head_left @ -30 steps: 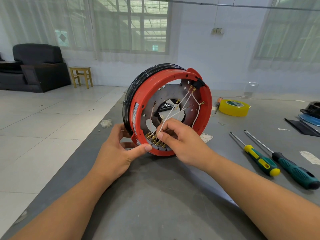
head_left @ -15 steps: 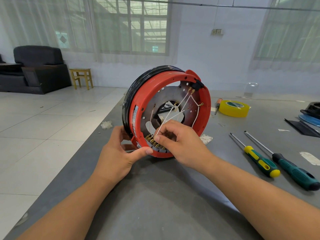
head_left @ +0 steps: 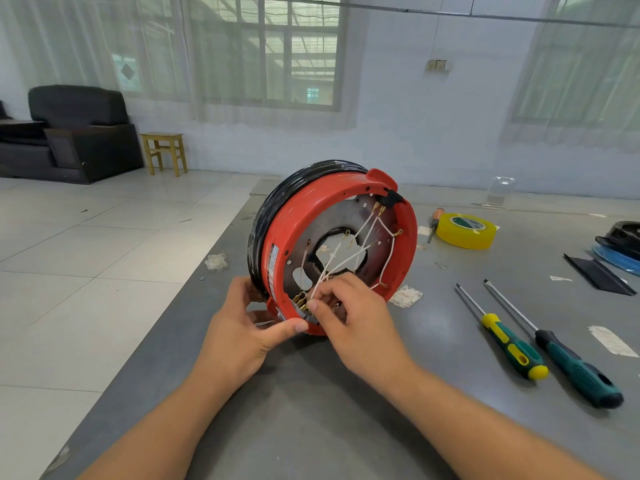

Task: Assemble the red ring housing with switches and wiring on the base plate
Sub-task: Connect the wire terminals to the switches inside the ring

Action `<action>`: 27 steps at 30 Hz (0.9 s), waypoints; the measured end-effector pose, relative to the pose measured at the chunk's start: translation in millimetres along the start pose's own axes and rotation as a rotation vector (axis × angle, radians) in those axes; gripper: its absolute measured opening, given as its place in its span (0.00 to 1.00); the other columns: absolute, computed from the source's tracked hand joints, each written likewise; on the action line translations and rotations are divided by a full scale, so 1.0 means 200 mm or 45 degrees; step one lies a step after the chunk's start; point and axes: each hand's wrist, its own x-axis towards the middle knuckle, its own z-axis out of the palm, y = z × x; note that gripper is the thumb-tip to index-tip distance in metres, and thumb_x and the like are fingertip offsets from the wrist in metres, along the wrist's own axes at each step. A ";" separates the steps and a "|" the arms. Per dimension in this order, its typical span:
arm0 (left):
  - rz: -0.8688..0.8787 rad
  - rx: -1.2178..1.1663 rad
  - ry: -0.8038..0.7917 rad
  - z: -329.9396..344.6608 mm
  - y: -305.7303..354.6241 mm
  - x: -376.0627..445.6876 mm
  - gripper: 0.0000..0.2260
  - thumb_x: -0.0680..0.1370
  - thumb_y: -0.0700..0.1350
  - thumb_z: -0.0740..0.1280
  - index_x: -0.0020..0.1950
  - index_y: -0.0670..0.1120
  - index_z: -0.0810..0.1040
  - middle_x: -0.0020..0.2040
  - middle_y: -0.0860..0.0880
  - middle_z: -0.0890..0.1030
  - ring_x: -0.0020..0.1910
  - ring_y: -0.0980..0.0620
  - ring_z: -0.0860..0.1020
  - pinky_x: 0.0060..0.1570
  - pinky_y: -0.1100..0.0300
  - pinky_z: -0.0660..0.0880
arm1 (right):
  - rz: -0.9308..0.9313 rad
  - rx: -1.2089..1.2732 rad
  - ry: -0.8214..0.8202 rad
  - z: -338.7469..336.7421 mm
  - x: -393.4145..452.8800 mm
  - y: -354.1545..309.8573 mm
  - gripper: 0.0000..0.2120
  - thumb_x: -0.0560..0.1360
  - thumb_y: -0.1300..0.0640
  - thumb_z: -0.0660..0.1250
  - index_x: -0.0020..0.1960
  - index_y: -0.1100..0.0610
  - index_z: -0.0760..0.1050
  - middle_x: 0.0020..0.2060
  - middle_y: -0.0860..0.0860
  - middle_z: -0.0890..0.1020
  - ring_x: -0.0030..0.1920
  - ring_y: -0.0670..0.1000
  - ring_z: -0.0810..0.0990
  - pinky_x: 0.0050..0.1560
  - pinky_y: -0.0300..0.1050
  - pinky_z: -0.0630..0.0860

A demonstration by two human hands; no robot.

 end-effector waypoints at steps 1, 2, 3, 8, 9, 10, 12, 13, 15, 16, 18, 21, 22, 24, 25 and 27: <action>-0.018 -0.012 -0.001 0.00 0.00 0.00 0.37 0.54 0.72 0.82 0.56 0.63 0.74 0.53 0.64 0.83 0.50 0.60 0.86 0.47 0.68 0.80 | 0.000 0.015 0.052 0.02 -0.03 0.00 0.02 0.79 0.52 0.70 0.51 0.50 0.80 0.48 0.39 0.77 0.52 0.42 0.77 0.52 0.32 0.72; -0.033 -0.022 -0.002 0.00 0.00 0.00 0.37 0.53 0.73 0.82 0.56 0.64 0.74 0.53 0.63 0.84 0.51 0.58 0.86 0.48 0.65 0.81 | 0.002 0.029 0.086 0.03 -0.04 0.00 0.03 0.80 0.52 0.70 0.53 0.50 0.80 0.49 0.39 0.77 0.53 0.42 0.77 0.53 0.32 0.72; -0.043 -0.028 -0.001 0.00 -0.01 0.00 0.37 0.52 0.73 0.82 0.55 0.65 0.74 0.53 0.62 0.84 0.51 0.56 0.87 0.49 0.63 0.81 | 0.000 0.034 0.105 0.04 -0.06 0.00 0.04 0.80 0.52 0.69 0.55 0.50 0.79 0.50 0.39 0.77 0.55 0.42 0.77 0.54 0.32 0.72; -0.057 -0.024 0.005 0.01 0.01 0.00 0.37 0.51 0.76 0.80 0.54 0.67 0.73 0.53 0.65 0.83 0.49 0.58 0.87 0.45 0.66 0.81 | -0.074 -0.086 0.167 0.06 -0.07 -0.01 0.05 0.81 0.54 0.66 0.55 0.52 0.79 0.53 0.42 0.76 0.56 0.44 0.75 0.56 0.38 0.74; -0.054 -0.019 0.003 0.02 0.00 0.00 0.37 0.51 0.76 0.79 0.54 0.67 0.73 0.53 0.66 0.83 0.49 0.59 0.86 0.46 0.65 0.80 | -0.089 -0.109 0.183 0.07 -0.07 -0.01 0.05 0.81 0.56 0.66 0.55 0.52 0.79 0.52 0.43 0.77 0.55 0.44 0.74 0.55 0.39 0.74; -0.052 -0.010 0.002 0.02 0.01 0.00 0.36 0.51 0.77 0.79 0.54 0.68 0.73 0.53 0.66 0.83 0.49 0.60 0.86 0.46 0.66 0.80 | -0.100 -0.135 0.190 0.08 -0.07 -0.01 0.04 0.81 0.57 0.66 0.54 0.53 0.79 0.52 0.43 0.77 0.54 0.44 0.74 0.54 0.41 0.74; -0.055 -0.005 0.000 0.01 0.01 0.00 0.34 0.53 0.76 0.79 0.55 0.70 0.73 0.54 0.67 0.83 0.48 0.61 0.86 0.44 0.70 0.79 | -0.113 -0.199 0.178 0.07 -0.06 -0.01 0.05 0.81 0.58 0.66 0.55 0.53 0.79 0.53 0.44 0.77 0.54 0.45 0.74 0.53 0.43 0.75; -0.069 -0.009 0.006 0.01 0.00 0.00 0.33 0.54 0.75 0.79 0.55 0.69 0.73 0.54 0.67 0.83 0.47 0.60 0.86 0.44 0.69 0.79 | -0.130 -0.231 0.167 0.06 -0.07 -0.01 0.07 0.81 0.58 0.65 0.57 0.53 0.80 0.54 0.44 0.78 0.55 0.45 0.75 0.55 0.44 0.75; -0.117 -0.025 0.030 0.01 0.00 0.02 0.30 0.58 0.73 0.77 0.56 0.66 0.74 0.52 0.63 0.84 0.45 0.55 0.87 0.48 0.61 0.80 | -0.196 -0.328 0.124 0.03 -0.08 -0.01 0.12 0.81 0.56 0.65 0.64 0.53 0.79 0.59 0.45 0.78 0.60 0.47 0.75 0.60 0.46 0.74; -0.162 -0.054 0.048 0.01 -0.01 0.02 0.30 0.60 0.73 0.76 0.57 0.63 0.75 0.51 0.59 0.85 0.45 0.53 0.87 0.49 0.55 0.82 | -0.239 -0.396 0.095 0.01 -0.09 -0.01 0.16 0.81 0.54 0.65 0.69 0.53 0.77 0.62 0.46 0.77 0.63 0.48 0.74 0.63 0.47 0.73; -0.280 -0.168 0.064 0.01 0.00 0.03 0.33 0.60 0.72 0.75 0.57 0.56 0.76 0.50 0.50 0.86 0.44 0.48 0.88 0.49 0.48 0.85 | -0.272 -0.501 0.084 -0.03 -0.13 -0.01 0.22 0.81 0.51 0.65 0.75 0.52 0.72 0.68 0.47 0.75 0.69 0.50 0.71 0.69 0.50 0.69; -0.406 -0.282 0.047 -0.01 0.02 0.04 0.38 0.61 0.71 0.75 0.62 0.50 0.75 0.49 0.44 0.87 0.42 0.45 0.88 0.41 0.53 0.85 | -0.129 -0.510 0.229 -0.11 -0.18 0.01 0.27 0.81 0.47 0.63 0.77 0.52 0.66 0.73 0.48 0.69 0.74 0.52 0.67 0.75 0.49 0.62; -0.436 -0.307 0.046 -0.01 0.02 0.04 0.40 0.61 0.71 0.75 0.64 0.49 0.73 0.47 0.43 0.87 0.40 0.43 0.88 0.38 0.54 0.85 | -0.054 -0.500 0.288 -0.14 -0.19 0.02 0.28 0.80 0.46 0.63 0.78 0.52 0.65 0.75 0.49 0.67 0.76 0.51 0.65 0.77 0.47 0.59; -0.488 -0.315 0.026 -0.02 0.03 0.04 0.43 0.62 0.71 0.74 0.70 0.51 0.68 0.42 0.42 0.88 0.37 0.40 0.88 0.36 0.53 0.85 | 0.109 -0.430 0.373 -0.18 -0.21 0.05 0.31 0.80 0.46 0.64 0.80 0.52 0.61 0.79 0.49 0.61 0.79 0.47 0.58 0.79 0.41 0.52; -0.509 -0.287 0.005 -0.02 0.04 0.04 0.44 0.63 0.72 0.73 0.73 0.54 0.66 0.40 0.43 0.87 0.36 0.40 0.87 0.36 0.52 0.85 | 0.192 -0.359 0.378 -0.19 -0.22 0.06 0.32 0.81 0.46 0.65 0.81 0.50 0.59 0.81 0.47 0.58 0.80 0.44 0.53 0.78 0.36 0.49; -0.557 -0.215 -0.072 -0.02 0.06 0.03 0.45 0.63 0.73 0.72 0.74 0.55 0.64 0.37 0.42 0.87 0.35 0.39 0.87 0.38 0.50 0.84 | 0.326 -0.195 0.323 -0.19 -0.23 0.08 0.32 0.82 0.45 0.65 0.82 0.45 0.55 0.81 0.41 0.53 0.80 0.37 0.48 0.74 0.27 0.46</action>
